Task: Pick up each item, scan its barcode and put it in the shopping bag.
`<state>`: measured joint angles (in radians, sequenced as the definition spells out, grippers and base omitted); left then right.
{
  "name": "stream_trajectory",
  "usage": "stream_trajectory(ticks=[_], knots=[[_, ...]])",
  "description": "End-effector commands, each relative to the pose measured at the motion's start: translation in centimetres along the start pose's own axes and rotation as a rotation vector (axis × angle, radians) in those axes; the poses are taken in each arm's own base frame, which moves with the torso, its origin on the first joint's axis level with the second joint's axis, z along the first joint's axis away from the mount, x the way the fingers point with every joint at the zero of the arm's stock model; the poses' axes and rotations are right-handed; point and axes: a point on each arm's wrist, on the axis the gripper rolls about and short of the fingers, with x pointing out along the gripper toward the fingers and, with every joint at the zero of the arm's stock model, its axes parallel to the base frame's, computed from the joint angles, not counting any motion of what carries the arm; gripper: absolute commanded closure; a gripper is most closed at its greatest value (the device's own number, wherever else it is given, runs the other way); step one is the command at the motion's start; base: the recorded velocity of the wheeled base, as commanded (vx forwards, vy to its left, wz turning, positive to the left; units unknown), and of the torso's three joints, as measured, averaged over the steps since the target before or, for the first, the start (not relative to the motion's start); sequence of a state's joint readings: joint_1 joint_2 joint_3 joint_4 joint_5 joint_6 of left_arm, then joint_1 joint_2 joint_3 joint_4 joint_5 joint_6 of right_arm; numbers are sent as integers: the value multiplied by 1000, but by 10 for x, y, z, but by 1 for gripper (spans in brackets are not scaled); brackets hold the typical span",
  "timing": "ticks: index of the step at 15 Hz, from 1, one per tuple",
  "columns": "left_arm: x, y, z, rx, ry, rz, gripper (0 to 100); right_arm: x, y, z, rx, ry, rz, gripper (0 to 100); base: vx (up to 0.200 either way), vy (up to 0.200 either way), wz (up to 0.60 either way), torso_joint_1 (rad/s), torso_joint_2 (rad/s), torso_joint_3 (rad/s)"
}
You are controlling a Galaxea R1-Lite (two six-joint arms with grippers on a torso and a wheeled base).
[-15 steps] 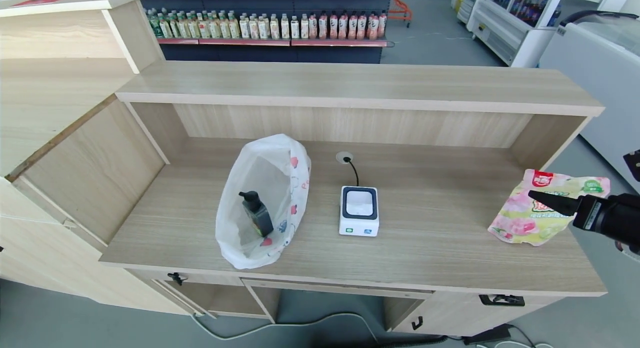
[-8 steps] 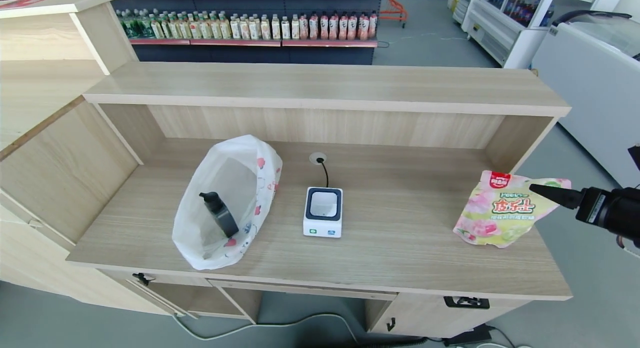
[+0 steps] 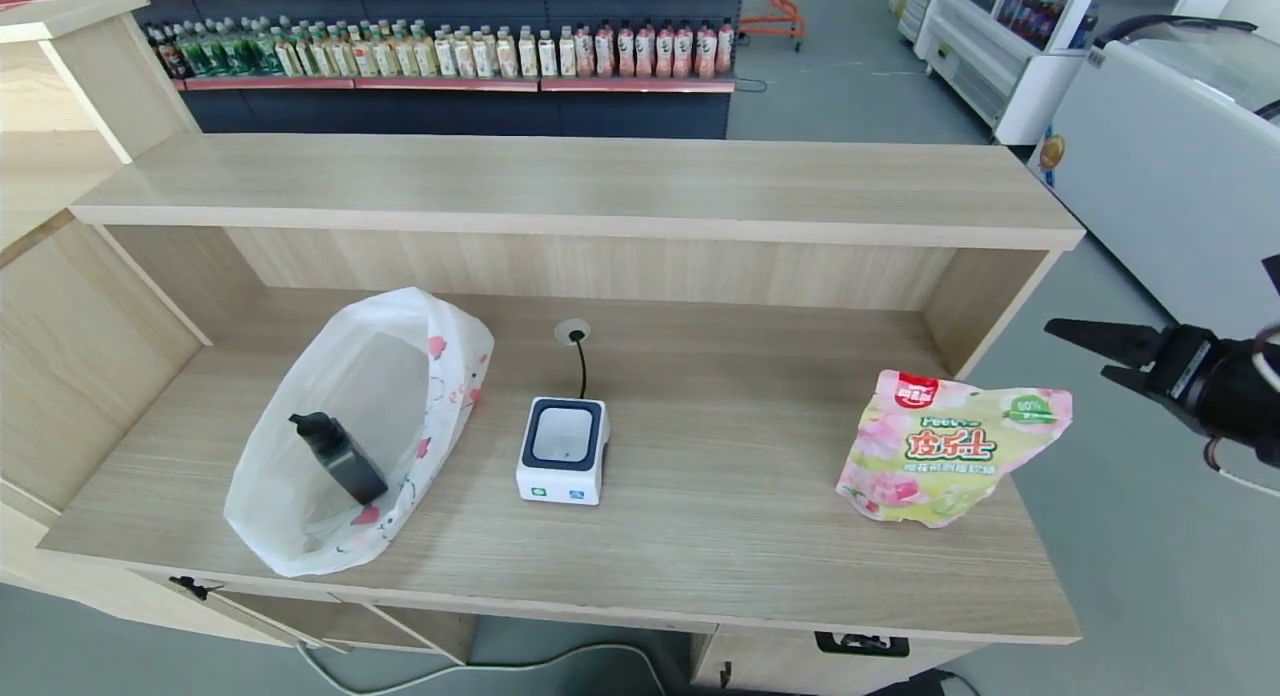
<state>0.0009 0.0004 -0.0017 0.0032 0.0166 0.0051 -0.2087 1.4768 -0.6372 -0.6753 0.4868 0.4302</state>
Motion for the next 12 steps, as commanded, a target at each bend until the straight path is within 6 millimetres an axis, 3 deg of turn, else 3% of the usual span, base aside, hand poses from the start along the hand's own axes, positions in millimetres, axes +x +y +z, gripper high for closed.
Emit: stream_trajectory(ticks=[1, 6, 8, 12], knots=[[0, 0, 0, -1, 0, 1, 0, -2, 26, 14, 60, 3, 61, 0, 0, 0, 0, 0, 0, 0], [0, 0, 0, -1, 0, 1, 0, -2, 57, 26, 289, 116, -65, 0, 0, 0, 0, 0, 0, 0], [0, 0, 0, -1, 0, 1, 0, 7, 53, 25, 314, 121, -102, 0, 0, 0, 0, 0, 0, 0], [0, 0, 0, -1, 0, 1, 0, 39, 41, 11, 492, 224, -389, 0, 0, 0, 0, 0, 0, 0]])
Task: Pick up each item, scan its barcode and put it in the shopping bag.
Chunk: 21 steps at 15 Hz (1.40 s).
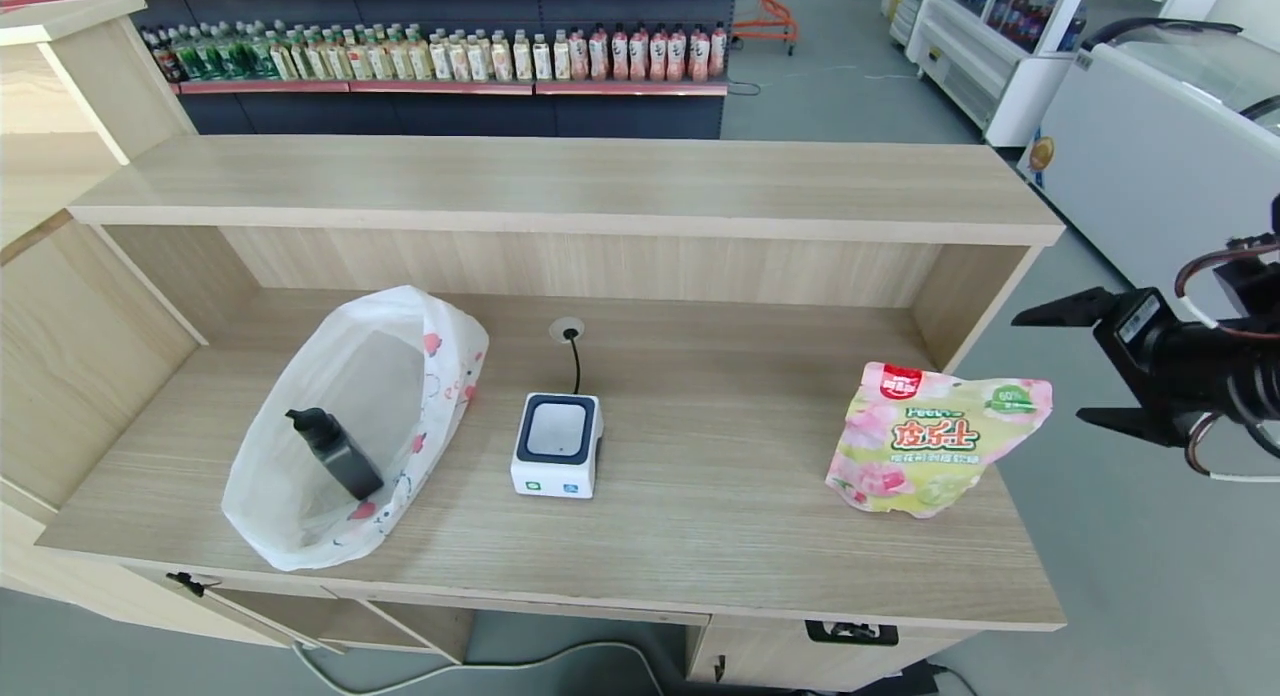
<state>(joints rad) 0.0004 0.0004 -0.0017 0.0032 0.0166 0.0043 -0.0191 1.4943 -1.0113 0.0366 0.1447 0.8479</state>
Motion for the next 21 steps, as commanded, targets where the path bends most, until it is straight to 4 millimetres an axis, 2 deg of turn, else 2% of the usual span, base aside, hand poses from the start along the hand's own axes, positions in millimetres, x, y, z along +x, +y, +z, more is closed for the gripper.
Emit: stream_trajectory(ticks=[1, 6, 10, 15, 19, 20, 21], knots=[[0, 0, 0, 0, 0, 1, 0, 27, 2, 2, 66, 27, -84, 0, 0, 0, 0, 0, 0, 0], [0, 0, 0, 0, 0, 1, 0, 62, 9, -21, 146, 123, -112, 0, 0, 0, 0, 0, 0, 0], [0, 0, 0, 0, 0, 1, 0, 94, 7, -45, 147, 159, -189, 0, 0, 0, 0, 0, 0, 0], [0, 0, 0, 0, 0, 1, 0, 139, 5, -69, 98, 146, -192, 0, 0, 0, 0, 0, 0, 0], [0, 0, 0, 0, 0, 1, 0, 156, 3, -84, 73, 143, -214, 0, 0, 0, 0, 0, 0, 0], [0, 0, 0, 0, 0, 1, 0, 156, 4, -85, 68, 140, -210, 100, 0, 0, 0, 0, 0, 0], [0, 0, 0, 0, 0, 1, 0, 157, 3, -85, 53, 143, -212, 100, 0, 0, 0, 0, 0, 0]])
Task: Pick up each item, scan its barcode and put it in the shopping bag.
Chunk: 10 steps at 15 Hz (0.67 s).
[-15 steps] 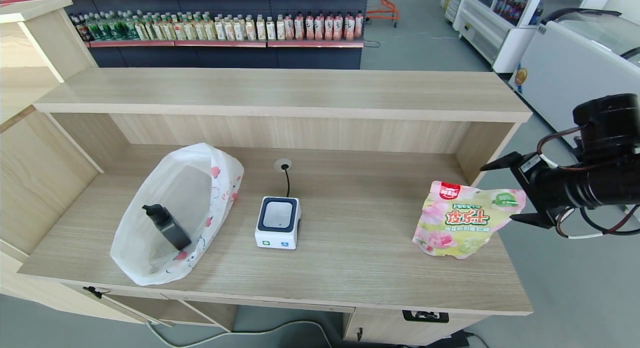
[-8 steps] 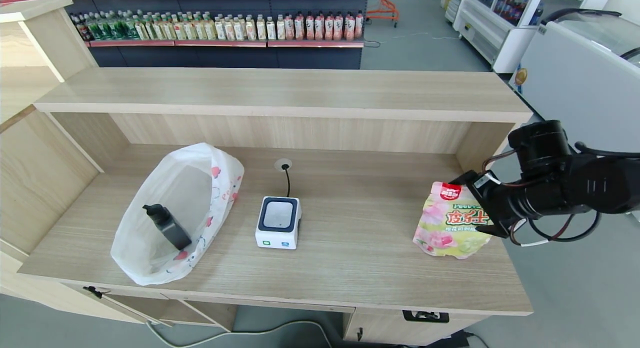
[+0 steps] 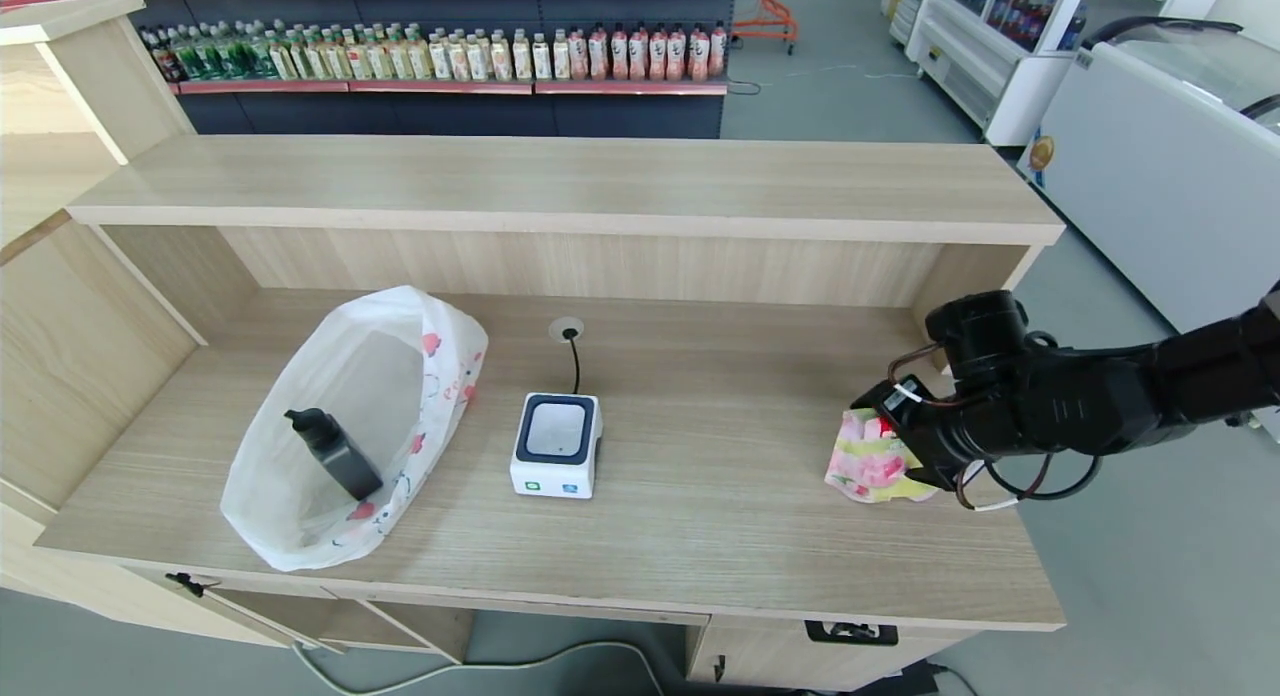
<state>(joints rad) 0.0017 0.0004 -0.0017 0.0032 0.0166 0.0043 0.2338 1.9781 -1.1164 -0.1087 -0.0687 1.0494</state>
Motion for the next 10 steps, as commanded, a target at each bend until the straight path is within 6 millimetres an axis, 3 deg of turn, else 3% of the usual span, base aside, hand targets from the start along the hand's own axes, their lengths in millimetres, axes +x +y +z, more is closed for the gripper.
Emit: stream_trajectory(ticks=[1, 4, 10], knots=[[0, 0, 0, 0, 0, 0, 0, 8, -5, -3, -46, 7, -28, 100, 0, 0, 0, 0, 0, 0], [0, 0, 0, 0, 0, 0, 0, 15, -10, -4, -182, -1, -61, 100, 0, 0, 0, 0, 0, 0], [0, 0, 0, 0, 0, 0, 0, 40, -46, -13, -711, -20, -66, 100, 0, 0, 0, 0, 0, 0]])
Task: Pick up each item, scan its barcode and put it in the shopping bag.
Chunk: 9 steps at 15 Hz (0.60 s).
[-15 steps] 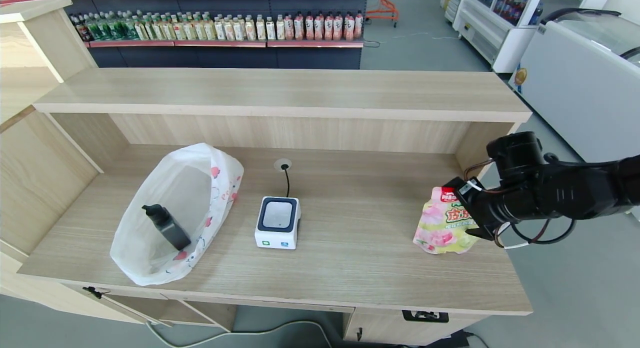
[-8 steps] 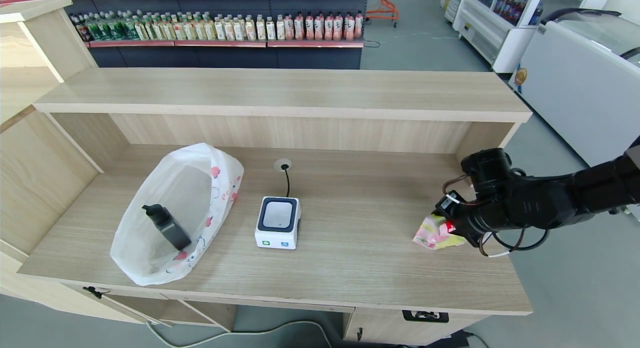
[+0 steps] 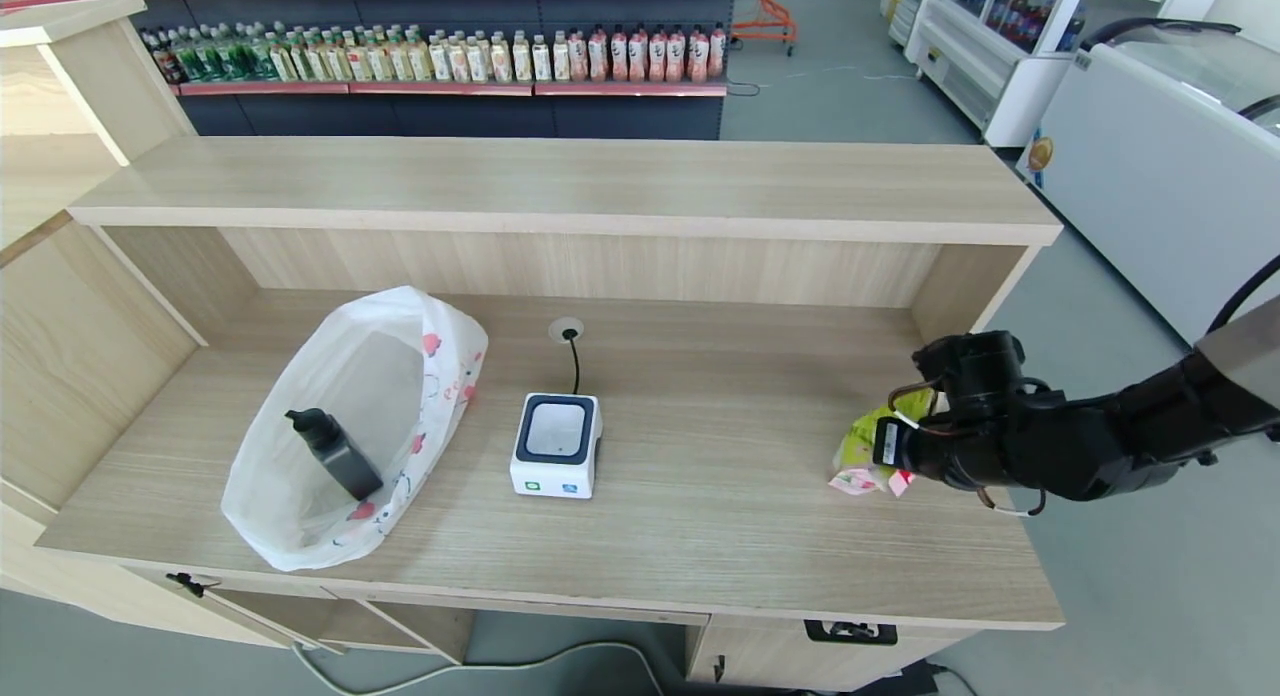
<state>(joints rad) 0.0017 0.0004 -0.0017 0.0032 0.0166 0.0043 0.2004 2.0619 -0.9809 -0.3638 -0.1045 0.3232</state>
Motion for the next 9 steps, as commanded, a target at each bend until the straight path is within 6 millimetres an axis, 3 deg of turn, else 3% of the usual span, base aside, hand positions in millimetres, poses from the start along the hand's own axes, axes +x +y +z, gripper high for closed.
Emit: stream_trajectory(ticks=[1, 3, 4, 6, 7, 9], knots=[[0, 0, 0, 0, 0, 0, 0, 5, -5, -15, -99, -11, 4, 100, 0, 0, 0, 0, 0, 0], [0, 0, 0, 0, 0, 0, 0, -8, -2, 0, -166, -106, 47, 100, 0, 0, 0, 0, 0, 0], [0, 0, 0, 0, 0, 0, 0, -31, 0, 17, -207, -174, 158, 100, 0, 0, 0, 0, 0, 0], [0, 0, 0, 0, 0, 0, 0, -75, -13, 37, -313, -258, 395, 100, 0, 0, 0, 0, 0, 0], [0, 0, 0, 0, 0, 0, 0, -99, -24, 36, -378, -285, 538, 100, 0, 0, 0, 0, 0, 0], [0, 0, 0, 0, 0, 0, 0, -127, -45, 38, -550, -373, 761, 100, 0, 0, 0, 0, 0, 0]])
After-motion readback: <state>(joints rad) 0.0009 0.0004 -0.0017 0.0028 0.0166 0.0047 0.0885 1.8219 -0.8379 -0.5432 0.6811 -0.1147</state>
